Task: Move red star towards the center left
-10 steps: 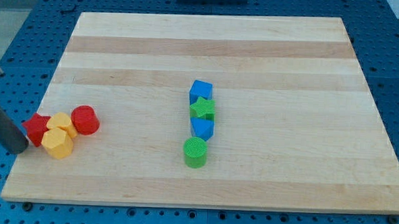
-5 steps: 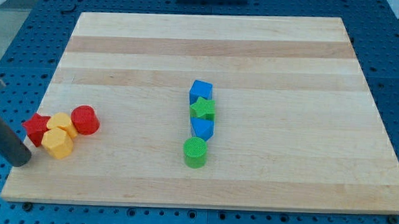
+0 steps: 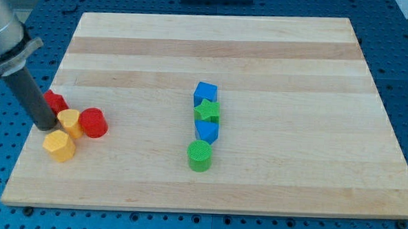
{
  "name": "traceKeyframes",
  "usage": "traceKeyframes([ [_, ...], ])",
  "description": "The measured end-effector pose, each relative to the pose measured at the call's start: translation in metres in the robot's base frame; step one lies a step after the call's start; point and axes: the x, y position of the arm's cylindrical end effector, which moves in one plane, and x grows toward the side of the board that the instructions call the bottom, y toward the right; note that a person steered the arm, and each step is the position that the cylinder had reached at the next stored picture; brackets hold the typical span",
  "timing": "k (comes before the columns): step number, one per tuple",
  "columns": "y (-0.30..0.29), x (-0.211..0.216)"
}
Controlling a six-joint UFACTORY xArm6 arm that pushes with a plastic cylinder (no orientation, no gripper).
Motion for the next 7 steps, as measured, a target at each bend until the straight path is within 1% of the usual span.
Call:
traceKeyframes([
  [1, -0.022, -0.001],
  [2, -0.023, -0.004],
  [4, -0.018, -0.045],
  [6, -0.023, -0.048],
  [7, -0.02, -0.059],
])
